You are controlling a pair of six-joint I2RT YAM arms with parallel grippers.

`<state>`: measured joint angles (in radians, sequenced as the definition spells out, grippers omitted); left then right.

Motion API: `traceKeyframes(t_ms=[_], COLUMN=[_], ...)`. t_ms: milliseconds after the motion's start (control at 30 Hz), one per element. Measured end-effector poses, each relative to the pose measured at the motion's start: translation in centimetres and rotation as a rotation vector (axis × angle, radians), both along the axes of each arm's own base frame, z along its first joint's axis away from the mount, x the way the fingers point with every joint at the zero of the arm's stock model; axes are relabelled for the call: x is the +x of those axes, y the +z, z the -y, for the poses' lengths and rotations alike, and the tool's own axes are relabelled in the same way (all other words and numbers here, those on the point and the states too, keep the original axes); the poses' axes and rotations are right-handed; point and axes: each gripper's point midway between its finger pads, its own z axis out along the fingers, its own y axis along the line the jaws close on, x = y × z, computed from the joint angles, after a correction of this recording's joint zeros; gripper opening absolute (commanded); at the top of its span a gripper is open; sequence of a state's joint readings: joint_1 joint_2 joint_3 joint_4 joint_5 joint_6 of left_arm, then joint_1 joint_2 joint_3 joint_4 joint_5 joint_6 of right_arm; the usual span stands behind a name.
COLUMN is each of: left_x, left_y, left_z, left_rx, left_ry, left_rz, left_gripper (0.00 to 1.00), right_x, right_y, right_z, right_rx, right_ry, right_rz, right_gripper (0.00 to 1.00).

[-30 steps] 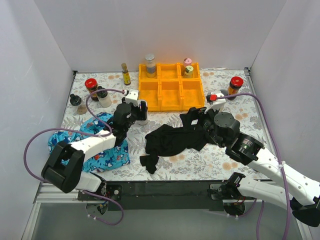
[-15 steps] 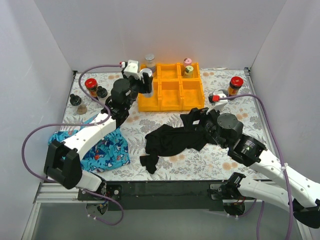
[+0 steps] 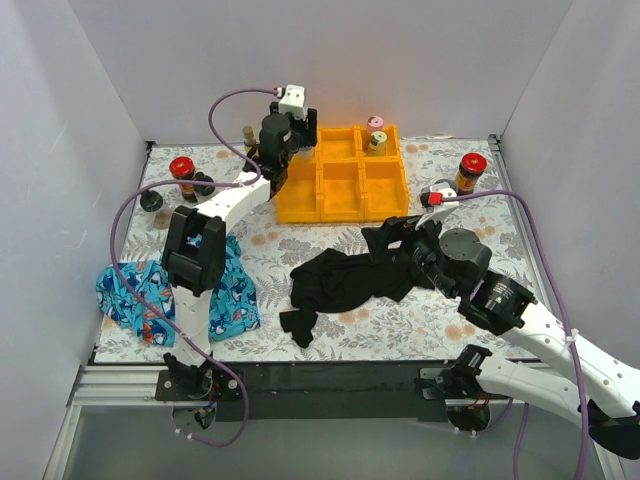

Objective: Organize the condiment bottles
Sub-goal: Place the bottle in the storage box.

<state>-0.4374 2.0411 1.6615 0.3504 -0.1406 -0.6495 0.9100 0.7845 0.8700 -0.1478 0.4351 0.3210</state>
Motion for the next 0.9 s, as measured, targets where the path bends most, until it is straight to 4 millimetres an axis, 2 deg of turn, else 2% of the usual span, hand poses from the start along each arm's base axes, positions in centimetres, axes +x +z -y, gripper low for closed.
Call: traceKeyframes(t_ms=[100,233,467,600,700,767,900], left_x=[1.8,2.8,4.2,4.6,5.0,5.4,5.9], left_y=[-1.3,-2.7,-2.4,-2.0,-2.5,-3.4,-6.6], left_z=[-0.2,-0.8,-1.9,-2.1,-2.0,-1.9,-1.5], left_rx=[0.006,0.009,-0.017,-0.042,-0.057,-0.065,-0.068], left_ry=[0.009,0.021,0.033,0.017,0.004,-0.002,-0.011], left_rz=[-0.004,-0.003,0.067,0.099,0.107,0.103,0.054], left_gripper=[0.0,0.0,0.0,0.0,0.0,0.0,0.0], right_x=[0.0,0.0,0.1,0.4,0.5,0.6,0.8], right_y=[0.0,0.0,0.0,-0.3,-0.8,-1.0,-1.1], right_z=[0.0,0.0,-0.4,-0.8,-1.1,-1.3,-1.6], right_rx=[-0.006,-0.008,-0.009,-0.018,-0.029,-0.035,-0.039], right_ry=[0.001,0.001,0.014,0.017,0.02,0.02,0.021], right_rz=[0.006,0.007,0.004,-0.003,-0.013,-0.018,-0.021], right_gripper=[0.99,0.99,0.99,0.99,0.99,0.99,0.99])
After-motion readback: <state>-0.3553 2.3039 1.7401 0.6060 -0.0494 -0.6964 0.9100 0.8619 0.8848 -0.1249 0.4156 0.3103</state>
